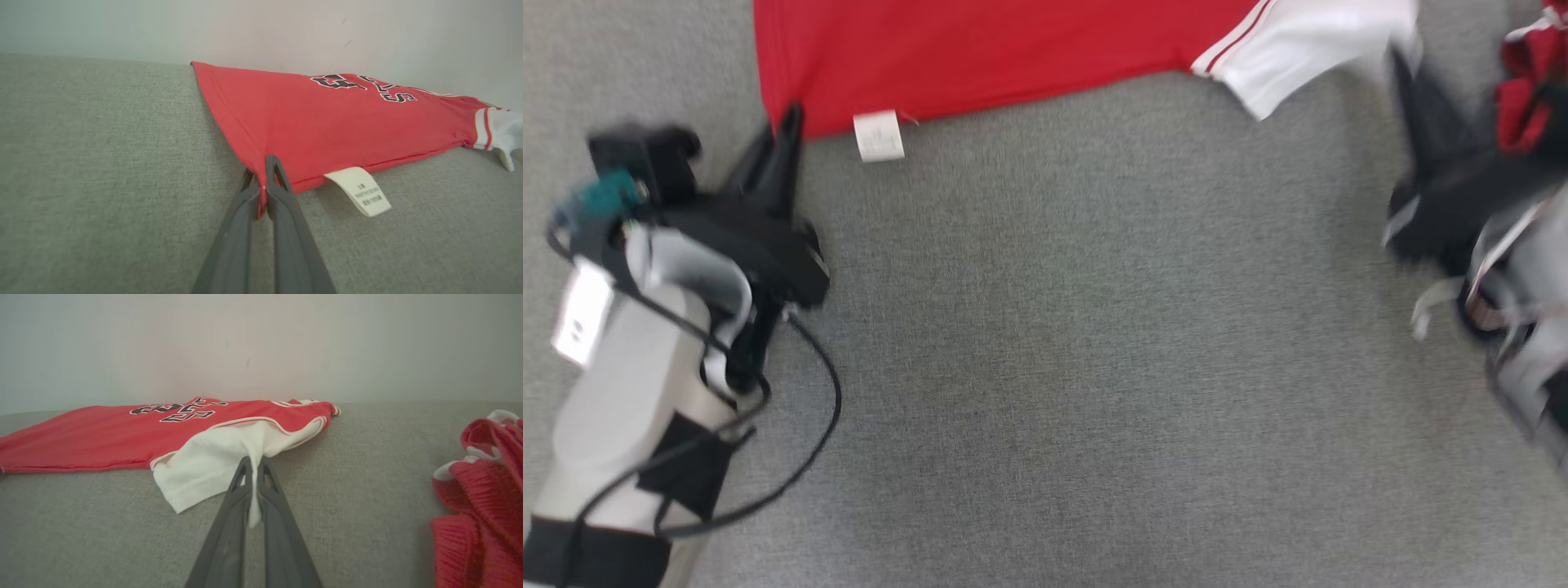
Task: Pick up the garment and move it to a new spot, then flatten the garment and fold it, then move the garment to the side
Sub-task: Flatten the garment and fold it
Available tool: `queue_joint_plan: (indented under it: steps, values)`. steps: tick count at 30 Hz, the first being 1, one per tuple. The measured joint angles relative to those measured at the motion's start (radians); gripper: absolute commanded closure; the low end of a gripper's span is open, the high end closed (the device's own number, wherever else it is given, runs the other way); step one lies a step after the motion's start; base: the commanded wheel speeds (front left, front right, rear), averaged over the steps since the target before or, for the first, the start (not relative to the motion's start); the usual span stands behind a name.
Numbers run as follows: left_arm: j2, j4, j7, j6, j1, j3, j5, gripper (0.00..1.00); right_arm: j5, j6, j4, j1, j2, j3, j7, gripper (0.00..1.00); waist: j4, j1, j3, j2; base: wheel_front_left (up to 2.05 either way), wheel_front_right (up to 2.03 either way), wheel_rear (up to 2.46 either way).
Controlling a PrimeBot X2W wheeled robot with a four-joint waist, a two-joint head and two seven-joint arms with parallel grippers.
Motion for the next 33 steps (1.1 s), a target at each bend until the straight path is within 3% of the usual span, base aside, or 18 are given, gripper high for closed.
queue_joint_plan:
  steps: [9,16,33]
  values:
    - [0.017,0.015,-0.095,0.007,0.11,-0.004,0.022,1.0,-0.03,0.008,-0.042,0.19,-0.016,0.084,0.008,1.0,-0.003,-0.0002,-0.102,-0.0002,0.0,0.0,0.0]
    - [0.019,0.036,-0.115,0.009,0.229,-0.005,0.007,1.0,-0.037,-0.024,-0.073,0.31,-0.071,0.105,0.024,1.0,-0.006,-0.0003,-0.199,-0.0003,0.0,0.0,0.0]
    - [0.046,0.037,-0.072,0.032,0.524,-0.082,0.019,1.0,0.086,-0.097,-0.218,0.655,-0.136,0.177,0.205,1.0,-0.012,-0.0004,-0.442,-0.0004,0.0,0.0,0.0]
